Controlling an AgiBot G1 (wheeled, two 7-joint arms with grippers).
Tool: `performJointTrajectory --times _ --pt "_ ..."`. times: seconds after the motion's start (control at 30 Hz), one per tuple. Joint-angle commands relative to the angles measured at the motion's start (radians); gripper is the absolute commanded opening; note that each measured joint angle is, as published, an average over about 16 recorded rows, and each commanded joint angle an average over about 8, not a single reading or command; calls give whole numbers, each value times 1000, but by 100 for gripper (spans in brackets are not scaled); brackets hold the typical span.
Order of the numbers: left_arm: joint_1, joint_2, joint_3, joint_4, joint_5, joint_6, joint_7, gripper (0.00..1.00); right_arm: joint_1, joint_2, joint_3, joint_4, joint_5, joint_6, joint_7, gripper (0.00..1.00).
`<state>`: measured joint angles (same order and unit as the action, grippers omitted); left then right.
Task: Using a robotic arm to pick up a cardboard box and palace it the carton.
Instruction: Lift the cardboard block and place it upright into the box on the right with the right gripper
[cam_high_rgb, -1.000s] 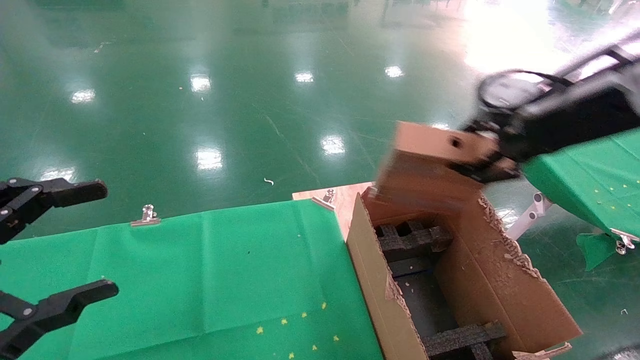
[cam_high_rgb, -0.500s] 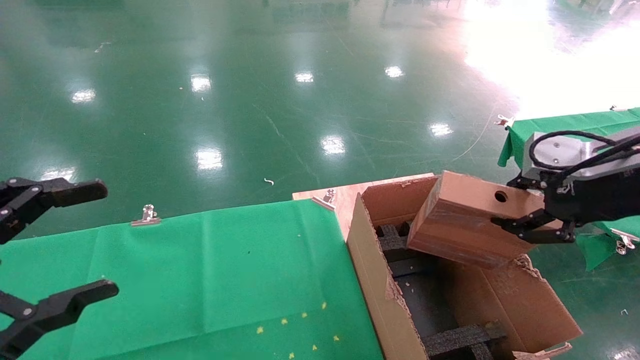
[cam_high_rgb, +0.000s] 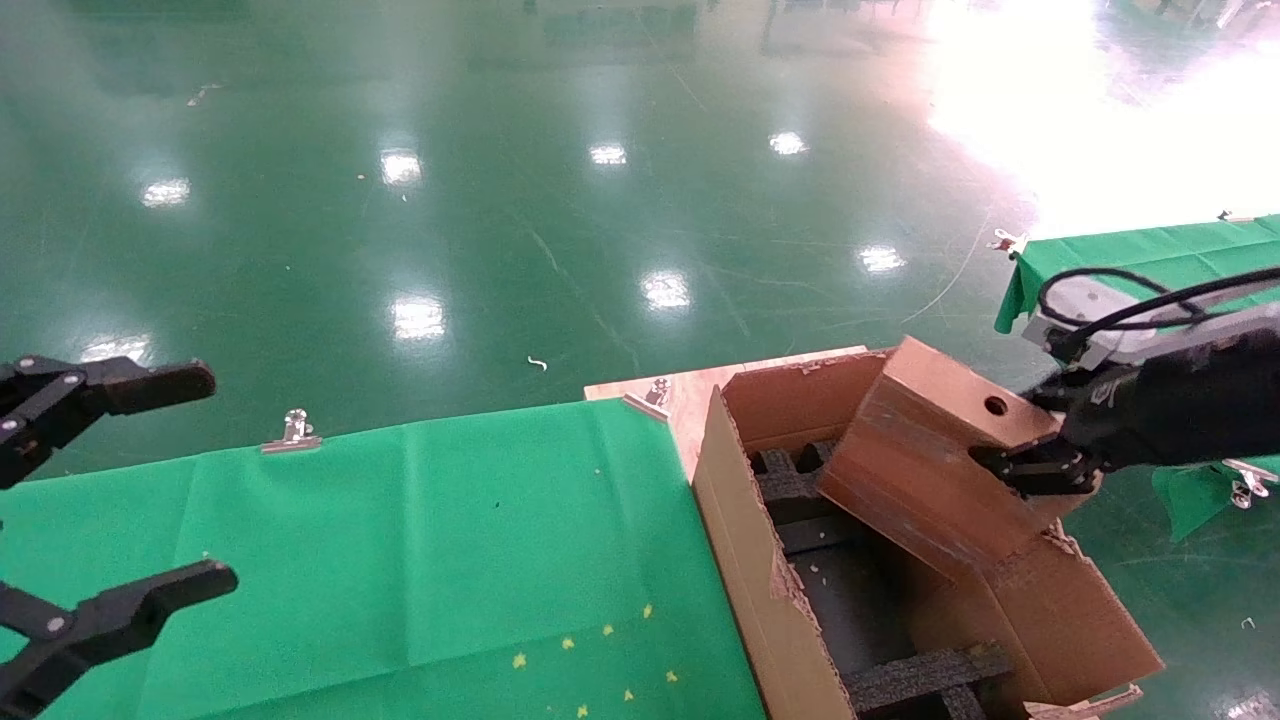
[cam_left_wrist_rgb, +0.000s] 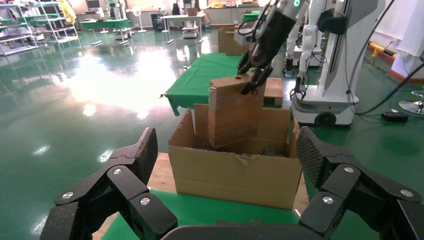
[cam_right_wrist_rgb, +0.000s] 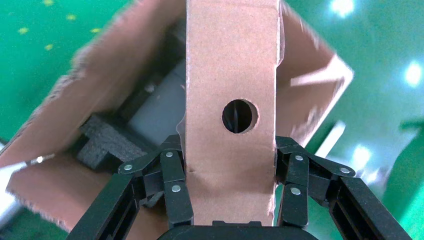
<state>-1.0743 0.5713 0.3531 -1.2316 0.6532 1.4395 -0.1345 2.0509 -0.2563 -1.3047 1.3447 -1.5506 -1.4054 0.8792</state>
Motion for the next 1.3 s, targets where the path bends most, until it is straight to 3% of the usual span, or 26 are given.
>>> performJointTrajectory --times 0.03,0.4,0.6,0.93,1.3 --pt "0 0 0 0 0 0 0 100 -27 7 -15 10 -19 38 89 0" --pt "0 0 0 0 0 0 0 100 -87 -13 -63 8 -73 54 368 0" --pt "0 0 0 0 0 0 0 100 -94 -24 -68 11 -100 78 437 0" --pt "0 0 0 0 0 0 0 100 -98 -38 -66 -14 -106 100 471 0" --pt "0 0 0 0 0 0 0 100 -152 -87 -104 6 -225 168 696 0"
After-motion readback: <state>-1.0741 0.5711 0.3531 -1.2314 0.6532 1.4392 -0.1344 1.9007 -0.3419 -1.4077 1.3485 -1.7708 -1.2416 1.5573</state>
